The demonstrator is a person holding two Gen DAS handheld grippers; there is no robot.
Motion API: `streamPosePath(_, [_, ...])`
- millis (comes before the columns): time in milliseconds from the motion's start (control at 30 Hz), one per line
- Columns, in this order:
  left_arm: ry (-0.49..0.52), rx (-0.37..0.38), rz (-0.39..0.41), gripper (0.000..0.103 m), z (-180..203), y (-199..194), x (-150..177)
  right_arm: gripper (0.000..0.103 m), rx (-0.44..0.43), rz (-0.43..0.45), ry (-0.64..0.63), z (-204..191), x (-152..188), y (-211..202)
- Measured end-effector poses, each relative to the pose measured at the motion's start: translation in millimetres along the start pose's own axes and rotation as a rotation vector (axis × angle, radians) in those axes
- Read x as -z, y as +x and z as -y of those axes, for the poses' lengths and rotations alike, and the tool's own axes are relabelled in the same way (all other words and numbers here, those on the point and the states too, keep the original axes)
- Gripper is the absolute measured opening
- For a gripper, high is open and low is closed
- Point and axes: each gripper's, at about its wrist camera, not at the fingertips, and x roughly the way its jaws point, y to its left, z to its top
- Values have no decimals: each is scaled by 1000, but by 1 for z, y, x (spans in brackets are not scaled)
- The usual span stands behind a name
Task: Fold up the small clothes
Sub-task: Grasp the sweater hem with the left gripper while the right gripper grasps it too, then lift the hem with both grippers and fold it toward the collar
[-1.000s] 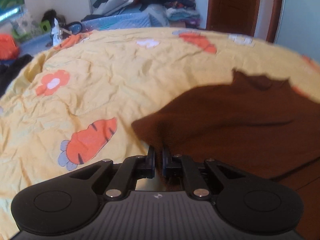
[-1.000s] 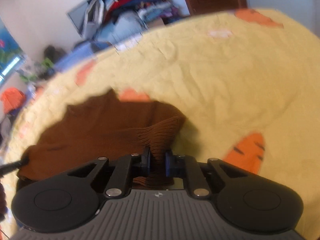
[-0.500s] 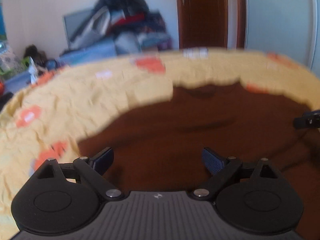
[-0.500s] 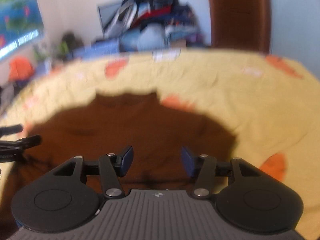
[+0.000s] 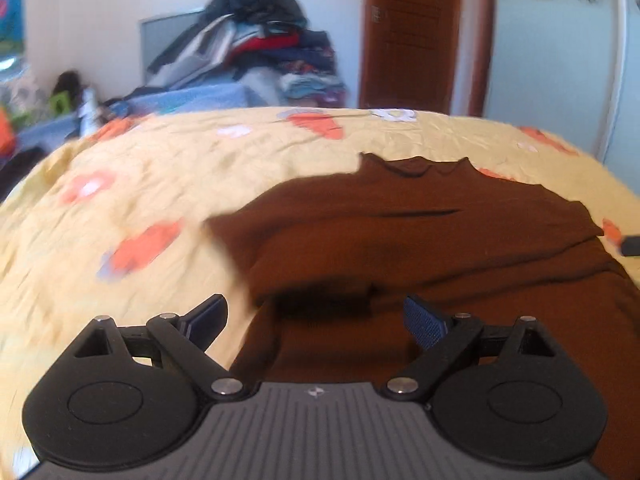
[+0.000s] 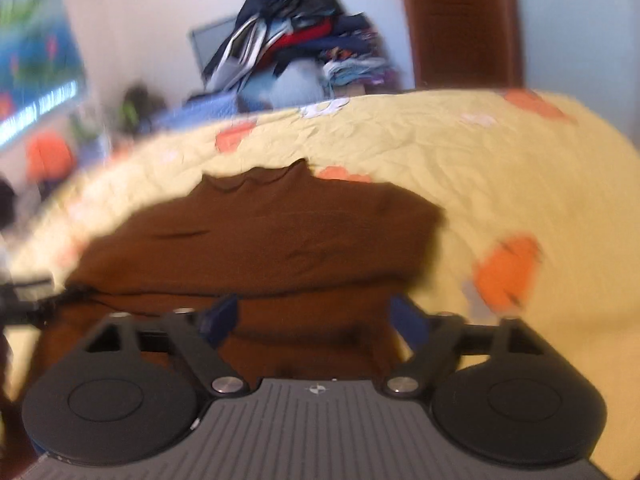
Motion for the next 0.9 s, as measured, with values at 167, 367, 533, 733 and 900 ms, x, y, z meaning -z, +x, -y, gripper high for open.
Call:
streamPosePath(167, [-120, -53, -127, 92, -23, 7, 23, 47, 80, -127, 47, 27, 28, -9])
streamPosePath(367, [-102, -75, -127, 11, -25, 6, 15, 8, 62, -147, -15, 19, 27, -3])
streamPosePath(533, [-106, -56, -123, 12, -30, -4, 23, 11, 19, -106, 116, 46, 37, -14])
streamPosePath(733, [-387, 207, -206, 87, -54, -38, 45, 79, -167, -173, 273, 40, 51, -48])
streamPosePath(900, [-563, 413, -224, 86, -74, -59, 77, 78, -344, -257, 404, 55, 84, -67])
